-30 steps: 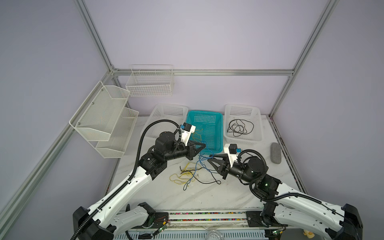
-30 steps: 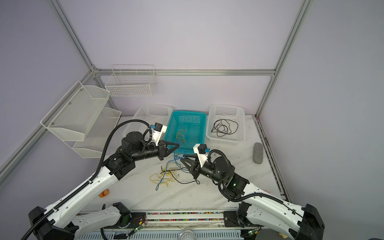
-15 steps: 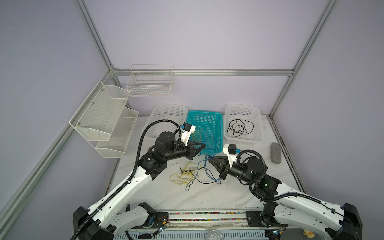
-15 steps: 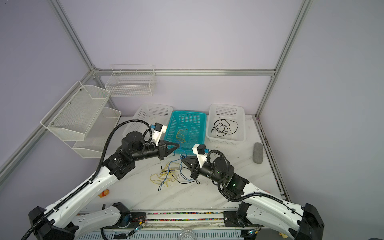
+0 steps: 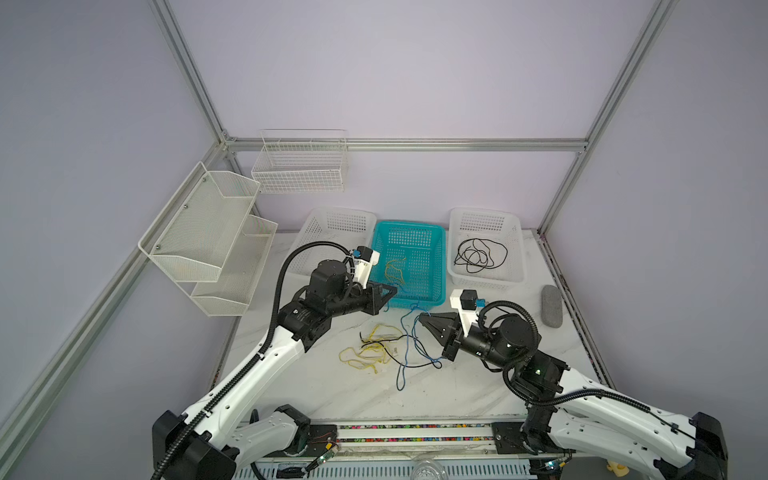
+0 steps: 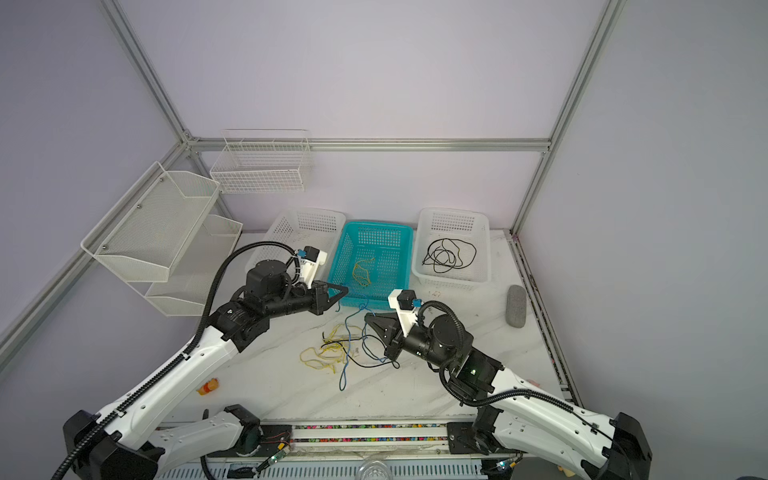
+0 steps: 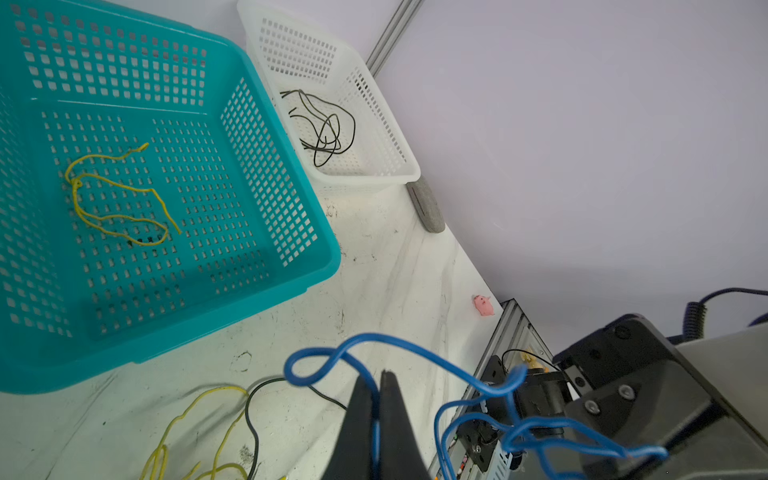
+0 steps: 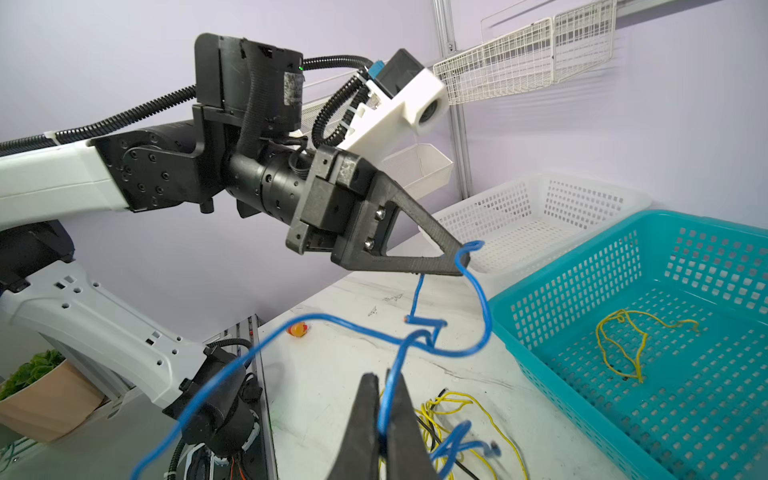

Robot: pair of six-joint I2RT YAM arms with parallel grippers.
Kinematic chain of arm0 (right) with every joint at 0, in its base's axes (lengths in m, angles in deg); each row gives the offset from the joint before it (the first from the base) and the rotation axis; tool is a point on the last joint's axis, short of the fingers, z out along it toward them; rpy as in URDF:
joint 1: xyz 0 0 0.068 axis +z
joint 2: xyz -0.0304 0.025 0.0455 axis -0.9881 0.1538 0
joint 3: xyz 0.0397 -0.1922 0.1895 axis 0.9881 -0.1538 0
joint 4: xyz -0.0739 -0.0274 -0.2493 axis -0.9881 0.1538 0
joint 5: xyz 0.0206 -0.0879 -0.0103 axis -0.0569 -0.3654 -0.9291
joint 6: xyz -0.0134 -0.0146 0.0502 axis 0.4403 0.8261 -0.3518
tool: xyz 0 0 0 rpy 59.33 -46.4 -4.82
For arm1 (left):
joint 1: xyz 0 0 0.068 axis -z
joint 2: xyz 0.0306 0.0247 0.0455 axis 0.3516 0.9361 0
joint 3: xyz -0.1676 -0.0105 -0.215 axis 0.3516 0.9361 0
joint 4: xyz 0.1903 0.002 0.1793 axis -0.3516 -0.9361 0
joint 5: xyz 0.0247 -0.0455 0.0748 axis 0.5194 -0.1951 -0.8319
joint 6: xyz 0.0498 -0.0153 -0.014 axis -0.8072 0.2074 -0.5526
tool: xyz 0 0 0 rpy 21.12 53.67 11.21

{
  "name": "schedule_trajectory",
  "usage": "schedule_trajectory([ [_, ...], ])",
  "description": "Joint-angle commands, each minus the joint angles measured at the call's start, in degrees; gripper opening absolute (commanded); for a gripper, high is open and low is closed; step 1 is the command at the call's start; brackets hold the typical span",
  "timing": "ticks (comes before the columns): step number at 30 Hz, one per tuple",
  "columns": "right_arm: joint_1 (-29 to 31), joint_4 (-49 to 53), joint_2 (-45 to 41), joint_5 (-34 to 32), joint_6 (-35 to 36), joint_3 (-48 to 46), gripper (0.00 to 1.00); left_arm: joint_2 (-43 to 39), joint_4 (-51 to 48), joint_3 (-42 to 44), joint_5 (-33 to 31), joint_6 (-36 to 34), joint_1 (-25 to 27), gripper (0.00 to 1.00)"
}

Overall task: Untangle the cables
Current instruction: 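Draw the left gripper with the blue wire toward the white basket while the right holds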

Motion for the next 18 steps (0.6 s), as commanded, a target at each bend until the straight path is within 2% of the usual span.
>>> schedule_trajectory([
  [1, 0.35, -0.20, -3.61, -0.34, 0.45, 1.25, 0.00, 1.52, -1.23, 2.68, -2.89, -1.58, -1.55, 0.00],
  [6, 0.41, -0.33, -6.13, -1.45, 0.08, 1.48, 0.00, 3.31, -3.12, 2.78, -3.23, -3.01, -1.71, 0.00],
  [9, 0.34, 1.39, -7.38, -2.62, 0.46, 2.36, 0.00, 3.71, -4.99, 2.22, -5.96, -3.81, -2.01, 0.00],
  [14, 0.36, 5.55, -11.01, -9.13, 0.81, 2.90, 0.00, 2.65, -6.40, 0.83, -8.37, -3.27, -3.44, 0.00],
  [18, 0.35, 7.74, -11.78, -11.63, -1.06, 1.55, 0.00, 1.53, -5.88, -1.31, -9.26, -3.13, -4.34, 0.00],
])
